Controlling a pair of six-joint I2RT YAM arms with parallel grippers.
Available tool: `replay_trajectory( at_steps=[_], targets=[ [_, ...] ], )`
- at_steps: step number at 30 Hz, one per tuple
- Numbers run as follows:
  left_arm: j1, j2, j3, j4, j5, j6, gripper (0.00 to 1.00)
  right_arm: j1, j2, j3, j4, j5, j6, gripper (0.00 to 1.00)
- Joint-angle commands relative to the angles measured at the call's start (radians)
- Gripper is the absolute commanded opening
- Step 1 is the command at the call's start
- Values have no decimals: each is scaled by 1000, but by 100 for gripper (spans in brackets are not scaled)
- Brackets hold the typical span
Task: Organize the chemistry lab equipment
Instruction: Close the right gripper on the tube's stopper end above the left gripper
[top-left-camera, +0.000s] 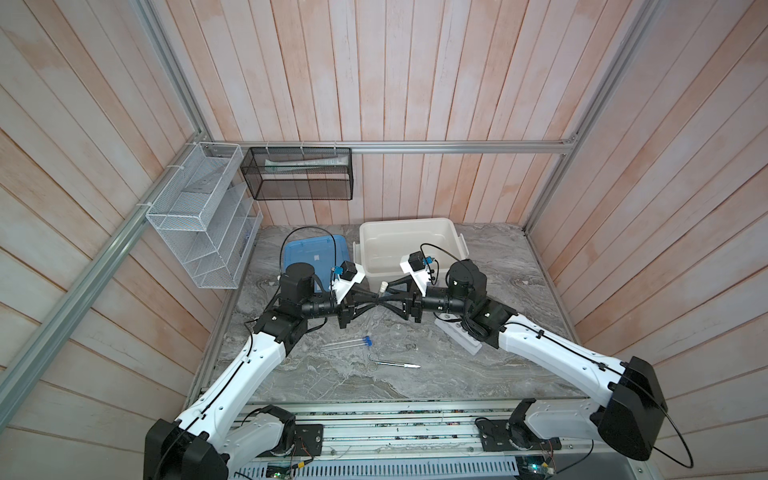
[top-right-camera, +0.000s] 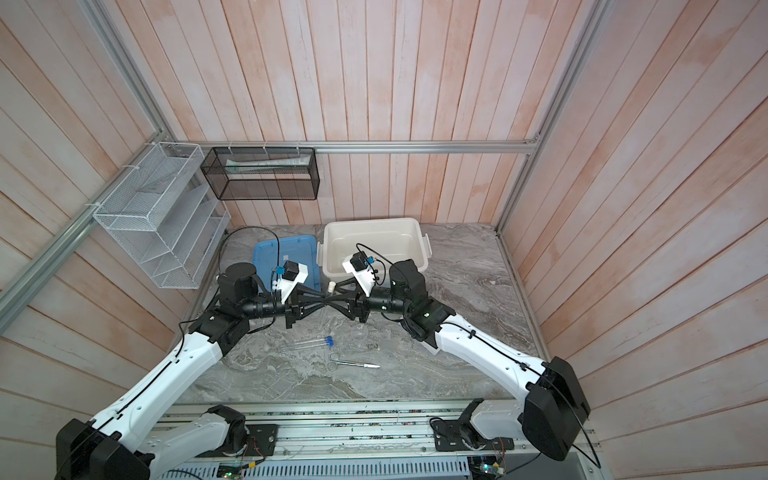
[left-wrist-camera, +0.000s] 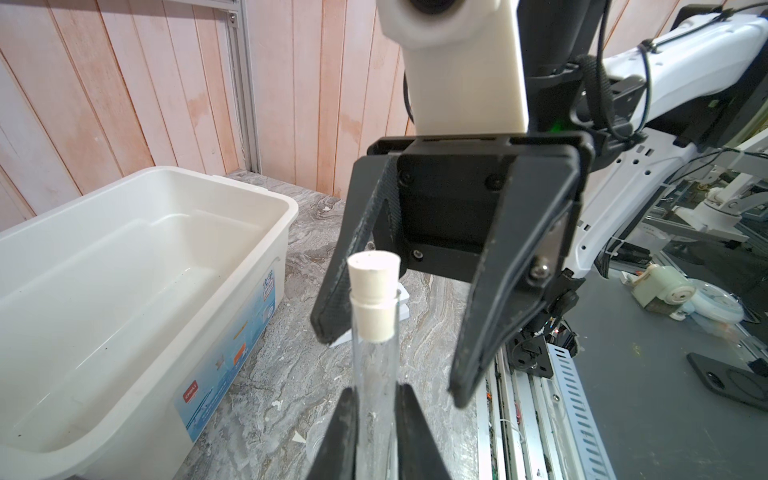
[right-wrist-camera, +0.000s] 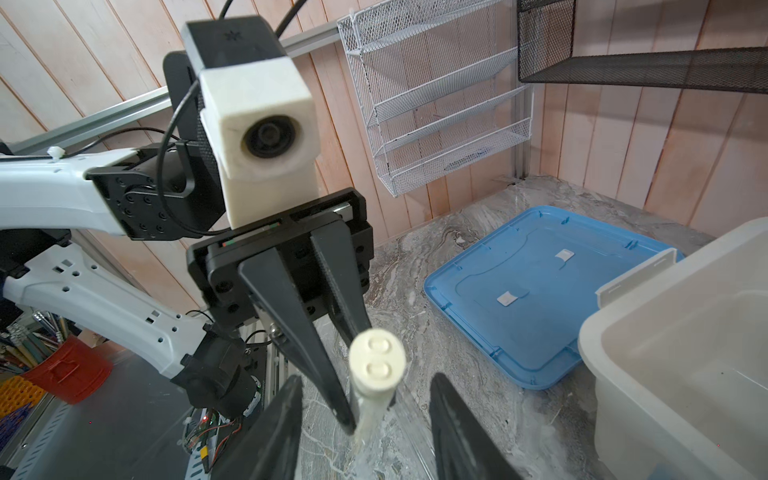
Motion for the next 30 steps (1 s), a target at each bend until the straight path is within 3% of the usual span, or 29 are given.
replay_trajectory(
  at_steps=[1, 30],
  targets=[
    [4, -1, 37, -20, 22, 17, 16, 15, 15, 36, 31, -22, -7, 49],
    [4, -18, 33, -38, 14, 39, 16, 31, 35, -20, 169, 19, 53, 27]
  ],
)
